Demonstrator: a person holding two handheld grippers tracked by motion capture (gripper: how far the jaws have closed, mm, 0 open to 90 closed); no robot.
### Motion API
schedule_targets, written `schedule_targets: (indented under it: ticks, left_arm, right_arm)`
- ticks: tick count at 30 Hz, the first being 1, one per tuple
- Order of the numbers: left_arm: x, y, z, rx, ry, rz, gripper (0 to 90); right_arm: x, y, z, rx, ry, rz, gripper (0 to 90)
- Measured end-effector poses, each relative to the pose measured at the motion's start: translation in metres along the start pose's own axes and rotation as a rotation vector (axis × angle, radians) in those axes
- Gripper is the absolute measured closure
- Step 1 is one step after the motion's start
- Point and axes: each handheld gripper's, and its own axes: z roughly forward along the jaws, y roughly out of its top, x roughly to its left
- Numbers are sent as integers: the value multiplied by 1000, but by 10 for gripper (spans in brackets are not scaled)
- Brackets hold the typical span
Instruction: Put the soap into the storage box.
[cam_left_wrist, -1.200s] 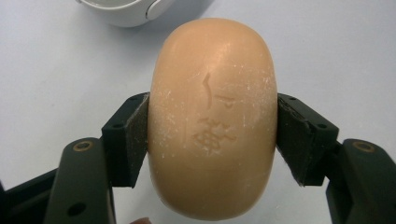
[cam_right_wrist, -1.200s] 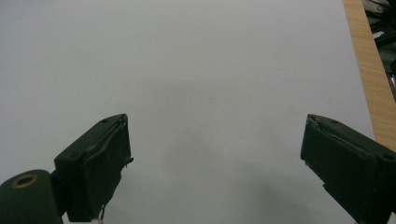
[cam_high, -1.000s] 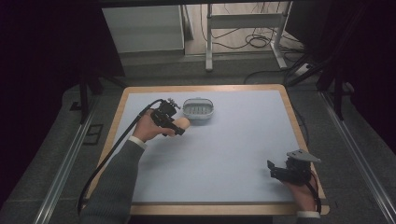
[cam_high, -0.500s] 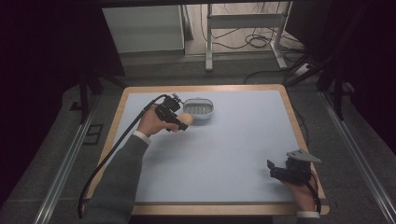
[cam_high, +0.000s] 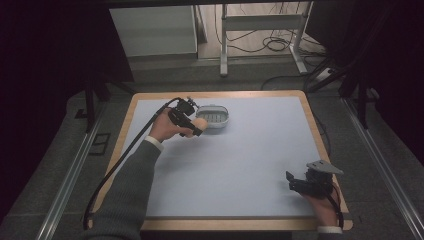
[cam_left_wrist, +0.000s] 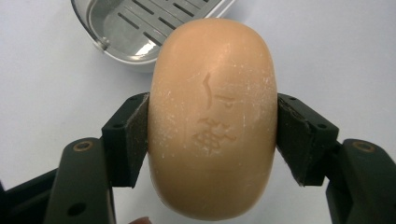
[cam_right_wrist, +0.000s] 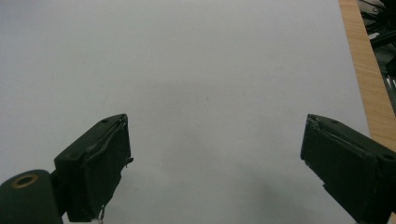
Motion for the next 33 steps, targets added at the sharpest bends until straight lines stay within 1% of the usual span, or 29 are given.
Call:
schedule_targets:
  ticks: [1, 2, 4, 5, 7, 10, 13, 18, 27, 33]
  left_arm:
    - [0, 1, 0, 2, -5, 3, 324]
    - [1, 3, 1, -2, -23, 0, 324]
    - [2, 4, 2, -2, -21, 0, 325]
    - [2, 6, 3, 7, -9, 2, 324]
    - [3, 7, 3, 8, -7, 3, 324]
    - [4, 10, 4, 13, -15, 5, 324]
    - [4, 14, 4, 16, -6, 11, 325]
    - [5, 20, 4, 12, -3, 16, 324]
    - [8, 33, 2, -7, -15, 22, 324]
    - [11, 40, 6, 7, -12, 28, 324]
  right_arm:
    - [0, 0, 0, 1, 1, 2, 84]
    - [0, 0, 0, 1, 1, 2, 84]
    - [0, 0, 0, 1, 2, 1, 85]
    - [-1, 0, 0, 0, 2, 1, 84]
    - [-1, 0, -1, -2, 3, 2, 85]
    - [-1, 0, -1, -1, 2, 1, 85]
    - [-1, 0, -1, -2, 3, 2, 85]
    - [-2, 0, -1, -3, -1, 4, 84]
    - [-3, 0, -2, -5, -3, 6, 84]
    - [-5, 0, -2, -4, -7, 11, 84]
